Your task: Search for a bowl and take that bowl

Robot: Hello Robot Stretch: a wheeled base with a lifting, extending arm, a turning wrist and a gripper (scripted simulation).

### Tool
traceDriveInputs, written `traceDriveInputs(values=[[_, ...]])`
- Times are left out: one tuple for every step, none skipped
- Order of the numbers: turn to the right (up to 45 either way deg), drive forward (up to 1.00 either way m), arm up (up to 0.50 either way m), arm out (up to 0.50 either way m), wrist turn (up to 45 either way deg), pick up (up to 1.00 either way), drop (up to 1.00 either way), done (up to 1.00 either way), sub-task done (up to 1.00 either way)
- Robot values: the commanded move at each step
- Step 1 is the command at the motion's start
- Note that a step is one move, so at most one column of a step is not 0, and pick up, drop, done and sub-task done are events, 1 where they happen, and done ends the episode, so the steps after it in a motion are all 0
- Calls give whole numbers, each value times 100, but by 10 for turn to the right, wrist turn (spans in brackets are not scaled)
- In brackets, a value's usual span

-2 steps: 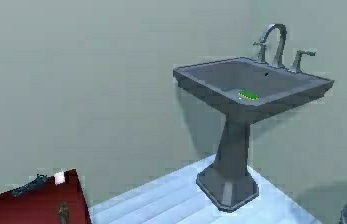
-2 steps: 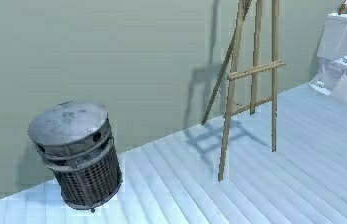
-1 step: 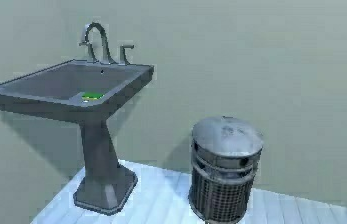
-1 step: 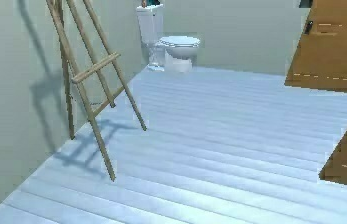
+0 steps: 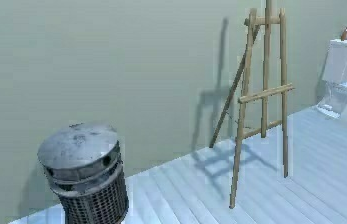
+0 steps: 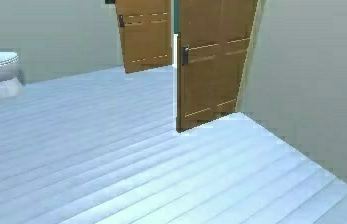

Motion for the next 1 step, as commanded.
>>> traceDriveInputs(values=[[450,0,0,0,0,0,0,0,0]])
